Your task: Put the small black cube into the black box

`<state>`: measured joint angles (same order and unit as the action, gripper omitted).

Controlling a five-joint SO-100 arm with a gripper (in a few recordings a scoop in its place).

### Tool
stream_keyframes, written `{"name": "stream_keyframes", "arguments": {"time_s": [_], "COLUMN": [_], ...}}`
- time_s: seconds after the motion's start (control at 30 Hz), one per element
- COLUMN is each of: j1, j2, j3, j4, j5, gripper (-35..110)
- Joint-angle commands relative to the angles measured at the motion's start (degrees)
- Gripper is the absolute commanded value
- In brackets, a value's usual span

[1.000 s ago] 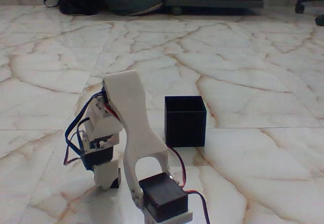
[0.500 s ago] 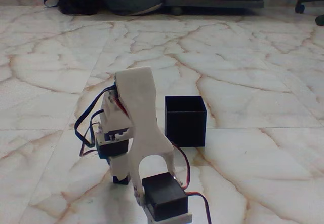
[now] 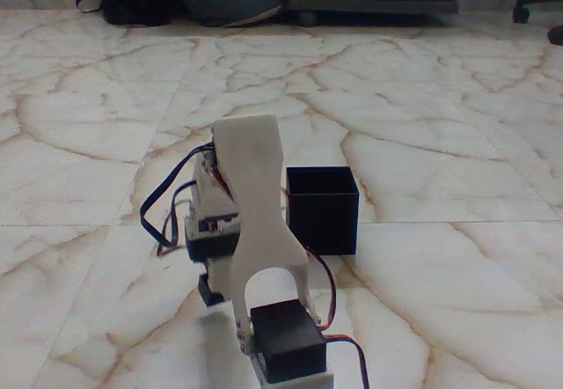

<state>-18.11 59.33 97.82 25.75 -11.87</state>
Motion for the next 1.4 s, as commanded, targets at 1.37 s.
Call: {"name": "stream_keyframes", "arguments": {"time_s": [1.37], "j1": [24.0], "j2": [-44.5], "j3": [-89.3], "j4": [-29.2], "j5": [-81.7], "gripper": [4]}}
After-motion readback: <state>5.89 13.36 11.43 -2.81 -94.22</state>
